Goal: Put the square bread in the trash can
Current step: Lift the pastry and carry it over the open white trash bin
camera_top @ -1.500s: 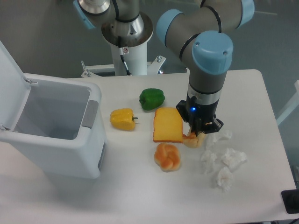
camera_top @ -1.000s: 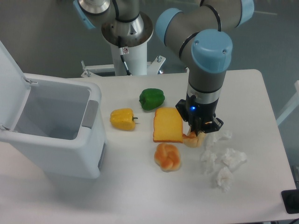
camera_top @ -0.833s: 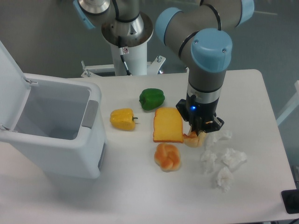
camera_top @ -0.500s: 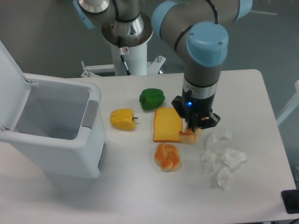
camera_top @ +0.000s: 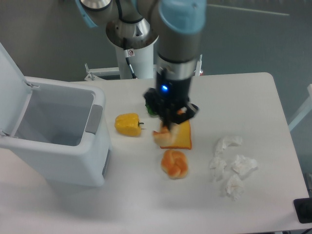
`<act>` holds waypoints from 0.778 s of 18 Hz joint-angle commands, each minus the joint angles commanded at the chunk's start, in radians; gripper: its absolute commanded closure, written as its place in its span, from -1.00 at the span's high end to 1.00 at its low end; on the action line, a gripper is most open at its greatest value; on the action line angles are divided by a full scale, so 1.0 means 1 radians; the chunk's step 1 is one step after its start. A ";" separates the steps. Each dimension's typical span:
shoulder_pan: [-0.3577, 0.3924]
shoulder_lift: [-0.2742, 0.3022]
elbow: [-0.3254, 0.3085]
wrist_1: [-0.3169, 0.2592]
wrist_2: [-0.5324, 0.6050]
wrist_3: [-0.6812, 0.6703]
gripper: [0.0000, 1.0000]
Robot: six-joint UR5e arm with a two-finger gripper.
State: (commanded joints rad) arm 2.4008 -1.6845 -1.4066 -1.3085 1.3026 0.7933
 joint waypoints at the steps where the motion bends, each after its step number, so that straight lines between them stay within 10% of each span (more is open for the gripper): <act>1: -0.012 0.015 -0.006 0.002 -0.009 -0.023 -0.77; 14: -0.187 0.055 -0.051 0.110 -0.055 -0.261 -0.71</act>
State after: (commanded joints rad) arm 2.2137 -1.6291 -1.4572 -1.1982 1.2471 0.5325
